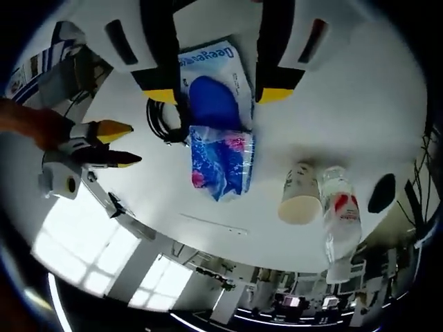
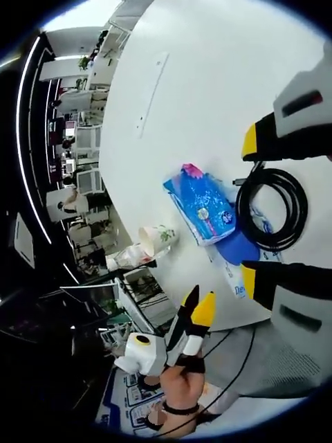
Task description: Arrange the tabletop items into an orderly group along one side of the table until the central work area is clear of visible clutter.
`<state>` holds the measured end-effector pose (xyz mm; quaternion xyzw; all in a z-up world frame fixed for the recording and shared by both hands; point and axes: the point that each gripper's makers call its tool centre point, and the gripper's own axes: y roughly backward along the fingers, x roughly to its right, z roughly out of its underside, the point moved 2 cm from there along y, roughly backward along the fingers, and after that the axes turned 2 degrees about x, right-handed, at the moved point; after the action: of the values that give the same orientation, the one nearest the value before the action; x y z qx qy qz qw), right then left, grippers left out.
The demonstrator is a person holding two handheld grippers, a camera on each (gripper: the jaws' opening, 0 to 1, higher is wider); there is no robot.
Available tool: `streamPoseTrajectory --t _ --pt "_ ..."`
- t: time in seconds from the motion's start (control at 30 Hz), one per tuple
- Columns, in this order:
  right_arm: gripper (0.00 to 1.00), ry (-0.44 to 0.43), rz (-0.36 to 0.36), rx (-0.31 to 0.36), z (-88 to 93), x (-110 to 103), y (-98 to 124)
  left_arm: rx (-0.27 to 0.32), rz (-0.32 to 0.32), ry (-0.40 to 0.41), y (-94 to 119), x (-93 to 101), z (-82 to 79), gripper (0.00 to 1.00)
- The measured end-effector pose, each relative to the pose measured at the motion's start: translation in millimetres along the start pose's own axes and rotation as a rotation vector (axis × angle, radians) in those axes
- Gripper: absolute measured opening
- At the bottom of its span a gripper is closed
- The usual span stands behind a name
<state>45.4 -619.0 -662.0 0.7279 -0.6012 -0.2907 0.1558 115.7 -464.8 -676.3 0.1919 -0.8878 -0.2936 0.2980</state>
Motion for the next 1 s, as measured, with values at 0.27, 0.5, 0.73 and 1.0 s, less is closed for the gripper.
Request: streamPoseTrajectory --t 0.27,0.5,0.73,1.0 --pt "0.58 -0.019 -0.009 -0.012 -0.7 7.9 -8.0 0.011 -0.031 0.055 -7.2 -0.3 1.5 0.41" --pt "0.57 -0.013 -0.025 -0.024 -8.6 15.8 -19.6 0.000 -0.036 0.061 -14.7 11.9 3.0 0.41" --pt "0.57 0.015 -0.042 -0.041 -26.3 20.8 -34.5 0.007 -0.038 0.135 -23.9 15.8 -0.1 0.42" --pt "0.56 0.018 -0.031 -0.048 -39.2 33.7 -54.8 0.026 -0.046 0.243 -34.8 28.2 -2.5 0.42"
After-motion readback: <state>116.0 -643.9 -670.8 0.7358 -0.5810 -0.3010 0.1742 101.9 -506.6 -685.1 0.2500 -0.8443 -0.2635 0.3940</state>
